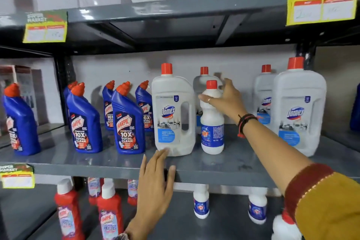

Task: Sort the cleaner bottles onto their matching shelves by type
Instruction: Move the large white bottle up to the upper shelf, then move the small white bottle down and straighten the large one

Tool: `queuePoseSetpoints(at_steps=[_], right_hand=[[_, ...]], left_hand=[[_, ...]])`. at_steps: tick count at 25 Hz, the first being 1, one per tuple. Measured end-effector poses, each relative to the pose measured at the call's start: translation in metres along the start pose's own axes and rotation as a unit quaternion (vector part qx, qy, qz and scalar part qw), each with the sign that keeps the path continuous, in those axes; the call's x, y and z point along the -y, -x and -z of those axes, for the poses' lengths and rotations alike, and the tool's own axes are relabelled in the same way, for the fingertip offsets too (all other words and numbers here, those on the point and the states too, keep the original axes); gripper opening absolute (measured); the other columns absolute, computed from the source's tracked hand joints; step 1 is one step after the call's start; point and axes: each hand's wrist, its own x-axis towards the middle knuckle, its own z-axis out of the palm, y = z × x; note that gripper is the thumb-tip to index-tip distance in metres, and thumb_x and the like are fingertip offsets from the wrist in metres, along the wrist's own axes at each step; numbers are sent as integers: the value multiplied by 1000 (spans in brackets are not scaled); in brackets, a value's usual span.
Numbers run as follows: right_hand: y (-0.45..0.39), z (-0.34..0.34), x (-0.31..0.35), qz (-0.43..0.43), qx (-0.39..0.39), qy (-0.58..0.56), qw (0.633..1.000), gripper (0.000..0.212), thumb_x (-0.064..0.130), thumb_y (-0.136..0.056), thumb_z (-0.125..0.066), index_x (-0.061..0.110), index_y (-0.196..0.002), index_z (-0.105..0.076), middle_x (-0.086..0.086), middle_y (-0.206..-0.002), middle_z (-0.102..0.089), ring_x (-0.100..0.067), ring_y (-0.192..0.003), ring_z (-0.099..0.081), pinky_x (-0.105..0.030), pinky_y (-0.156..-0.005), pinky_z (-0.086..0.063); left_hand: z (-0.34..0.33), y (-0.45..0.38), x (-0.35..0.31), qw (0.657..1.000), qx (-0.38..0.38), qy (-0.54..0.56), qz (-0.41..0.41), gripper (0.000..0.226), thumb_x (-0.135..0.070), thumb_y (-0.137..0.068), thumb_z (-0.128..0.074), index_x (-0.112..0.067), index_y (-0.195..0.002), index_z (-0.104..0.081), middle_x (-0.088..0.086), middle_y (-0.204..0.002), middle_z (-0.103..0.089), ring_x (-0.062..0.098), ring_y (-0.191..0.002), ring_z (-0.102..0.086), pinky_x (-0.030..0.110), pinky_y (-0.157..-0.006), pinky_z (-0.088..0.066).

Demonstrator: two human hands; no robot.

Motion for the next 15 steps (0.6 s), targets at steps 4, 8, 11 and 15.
queuePoseSetpoints(at_steps=[4, 8, 11, 15], right_hand=[[4, -4, -9, -50, 28, -11, 998, 64, 43, -51, -84, 14, -103, -60, -2, -98, -67, -20, -87, -64, -31, -72, -52], [34, 14, 4, -13, -1, -24, 1000, 48, 34, -52, -86, 17, -92, -67, 2, -87, -68, -8, -71, -62, -22, -61, -50], [67, 35, 16, -9, 5, -57, 998, 59, 44, -41, -85, 21, -93, -67, 2, -93, -73, -17, -83, -68, -39, -75, -58], [127, 57, 19, -20, 77, -106, 991, 53, 34, -46, -87, 21, -94, -68, 8, -88, -72, -6, -78, -67, -24, -65, -55]], left_hand=[[2, 5, 4, 997, 21, -56, -48, 33, -39, -93, -31, -33, -119, -50, -17, -123, -57, 1, -116, -47, 29, -116, -16], [3, 7, 2, 997, 18, -59, -42, 32, -38, -94, -33, -31, -118, -52, -15, -123, -59, 5, -114, -49, 31, -114, -21], [3, 6, 0, 997, 13, -63, -41, 32, -37, -94, -34, -28, -118, -54, -13, -123, -60, 9, -114, -51, 31, -113, -21], [4, 7, -3, 997, 9, -63, -44, 32, -36, -94, -36, -25, -117, -55, -9, -122, -62, 13, -113, -52, 32, -112, -23]])
